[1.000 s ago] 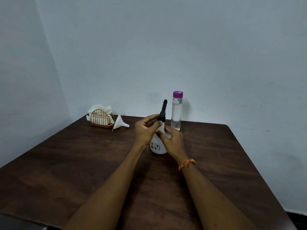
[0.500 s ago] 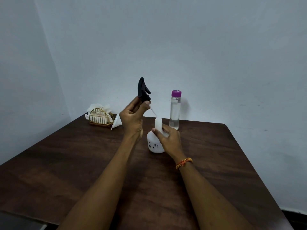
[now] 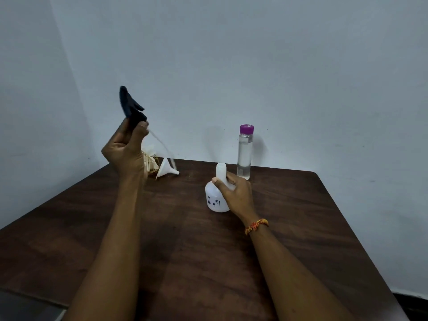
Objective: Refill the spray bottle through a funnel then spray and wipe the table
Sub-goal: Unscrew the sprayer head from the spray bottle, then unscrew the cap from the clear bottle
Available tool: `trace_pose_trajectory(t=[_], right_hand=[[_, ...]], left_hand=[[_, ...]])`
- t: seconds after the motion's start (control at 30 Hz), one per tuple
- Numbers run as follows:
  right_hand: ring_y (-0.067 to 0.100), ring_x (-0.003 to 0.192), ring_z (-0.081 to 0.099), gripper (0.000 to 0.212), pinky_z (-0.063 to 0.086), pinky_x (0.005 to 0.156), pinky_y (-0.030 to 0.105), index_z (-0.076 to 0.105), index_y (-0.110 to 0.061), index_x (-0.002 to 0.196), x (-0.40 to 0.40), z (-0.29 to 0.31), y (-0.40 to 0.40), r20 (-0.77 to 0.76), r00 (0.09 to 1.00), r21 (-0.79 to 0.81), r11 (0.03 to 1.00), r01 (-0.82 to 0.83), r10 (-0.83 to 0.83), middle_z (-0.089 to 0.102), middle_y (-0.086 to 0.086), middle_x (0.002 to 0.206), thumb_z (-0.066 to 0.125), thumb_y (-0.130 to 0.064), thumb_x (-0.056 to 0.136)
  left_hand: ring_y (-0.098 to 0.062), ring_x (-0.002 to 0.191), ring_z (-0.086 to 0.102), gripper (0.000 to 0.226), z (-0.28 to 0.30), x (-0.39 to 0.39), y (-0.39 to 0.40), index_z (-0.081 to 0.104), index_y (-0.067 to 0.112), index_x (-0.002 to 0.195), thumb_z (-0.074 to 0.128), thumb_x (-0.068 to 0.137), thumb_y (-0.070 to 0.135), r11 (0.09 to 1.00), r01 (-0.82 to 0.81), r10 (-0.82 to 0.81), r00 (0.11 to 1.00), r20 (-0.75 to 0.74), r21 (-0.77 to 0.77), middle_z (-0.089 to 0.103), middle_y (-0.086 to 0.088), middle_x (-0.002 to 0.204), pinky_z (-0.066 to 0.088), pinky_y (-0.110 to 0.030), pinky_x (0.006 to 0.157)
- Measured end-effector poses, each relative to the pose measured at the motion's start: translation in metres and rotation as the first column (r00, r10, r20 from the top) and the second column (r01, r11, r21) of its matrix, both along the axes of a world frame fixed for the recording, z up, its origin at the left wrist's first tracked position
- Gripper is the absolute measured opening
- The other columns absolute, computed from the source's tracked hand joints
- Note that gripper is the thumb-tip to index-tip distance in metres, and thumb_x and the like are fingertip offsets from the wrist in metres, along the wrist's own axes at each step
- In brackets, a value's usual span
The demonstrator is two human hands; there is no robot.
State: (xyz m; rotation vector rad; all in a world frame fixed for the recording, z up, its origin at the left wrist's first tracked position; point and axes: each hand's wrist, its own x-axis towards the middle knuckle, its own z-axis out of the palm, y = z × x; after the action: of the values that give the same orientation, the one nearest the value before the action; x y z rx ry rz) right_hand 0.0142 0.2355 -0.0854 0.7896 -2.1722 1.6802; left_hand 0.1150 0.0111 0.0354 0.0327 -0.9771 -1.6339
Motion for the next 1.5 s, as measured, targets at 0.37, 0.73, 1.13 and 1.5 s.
trace_pose_trajectory(t=[0.37,0.73,1.13,1.5], right_hand=[[-0.003,0.090,0.069,0.031,0.055,0.076,0.020,0.080,-0.014,0.110,0.003,0.001,-0.001,-0.010,1.000,0.015,1.000,0.013,-0.013,0.076,-0.007,0.098,0.077,-0.042,0.097],[0.003,0.088,0.070,0.034,0.048,0.072,0.013,0.078,-0.015,0.108,0.004,-0.004,0.002,0.000,1.000,0.042,0.999,0.015,-0.015,0.076,-0.005,0.098,0.080,-0.045,0.093],[0.012,0.134,0.060,0.065,0.049,0.117,0.042,0.049,-0.012,0.154,-0.016,0.020,0.026,0.277,0.940,-0.443,0.842,0.307,-0.197,0.063,-0.003,0.147,0.071,-0.042,0.101],[0.026,0.115,0.063,0.064,0.051,0.098,0.036,0.053,-0.010,0.140,-0.115,0.040,0.005,0.260,0.941,0.020,0.976,0.218,-0.216,0.062,0.003,0.119,0.085,-0.033,0.090]], left_hand=[[-0.018,0.083,0.073,0.018,-0.067,-0.033,0.018,0.085,0.009,0.088,0.089,0.073,0.019,0.772,0.209,0.484,0.420,0.768,-0.601,0.080,-0.006,0.088,0.056,-0.026,0.072],[-0.036,0.124,0.059,0.058,-0.108,-0.064,0.020,0.065,0.003,0.124,0.092,0.078,0.025,0.726,0.343,0.610,0.078,0.789,-0.596,0.064,-0.018,0.129,0.052,-0.040,0.096],[-0.032,0.105,0.069,0.043,-0.074,-0.036,0.014,0.075,0.005,0.098,0.091,0.077,0.039,0.714,0.243,0.583,0.312,0.750,-0.656,0.072,-0.011,0.096,0.049,-0.034,0.077],[-0.004,0.089,0.068,0.027,-0.078,-0.045,0.077,0.080,0.015,0.106,0.059,0.107,0.032,0.807,0.050,0.299,0.825,0.480,-0.588,0.071,0.015,0.089,0.058,-0.039,0.085]])
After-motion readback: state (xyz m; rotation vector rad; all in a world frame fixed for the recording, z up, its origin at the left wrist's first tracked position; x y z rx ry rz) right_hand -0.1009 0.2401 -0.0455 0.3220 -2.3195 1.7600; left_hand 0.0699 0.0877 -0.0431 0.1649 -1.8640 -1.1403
